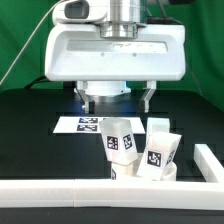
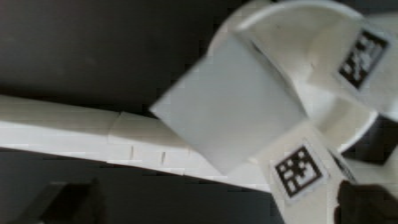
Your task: Assemble stool
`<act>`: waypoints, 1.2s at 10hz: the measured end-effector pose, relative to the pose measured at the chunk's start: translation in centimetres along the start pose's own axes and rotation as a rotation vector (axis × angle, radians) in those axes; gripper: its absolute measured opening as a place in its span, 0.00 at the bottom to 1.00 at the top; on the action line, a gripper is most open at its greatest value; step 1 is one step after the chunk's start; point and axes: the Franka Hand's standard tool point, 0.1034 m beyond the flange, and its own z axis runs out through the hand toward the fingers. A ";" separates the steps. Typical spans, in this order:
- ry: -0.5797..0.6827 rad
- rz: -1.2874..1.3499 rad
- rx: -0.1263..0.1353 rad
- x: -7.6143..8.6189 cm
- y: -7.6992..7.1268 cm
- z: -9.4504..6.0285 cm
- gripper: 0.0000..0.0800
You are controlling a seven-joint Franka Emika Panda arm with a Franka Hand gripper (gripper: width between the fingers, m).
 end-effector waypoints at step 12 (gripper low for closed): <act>-0.240 -0.490 0.162 -0.4 -1.4 0.3 0.81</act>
Offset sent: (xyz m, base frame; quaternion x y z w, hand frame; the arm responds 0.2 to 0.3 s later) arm 0.0021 0.0376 -0.0033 0.1154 -0.1477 -0.0906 0.9781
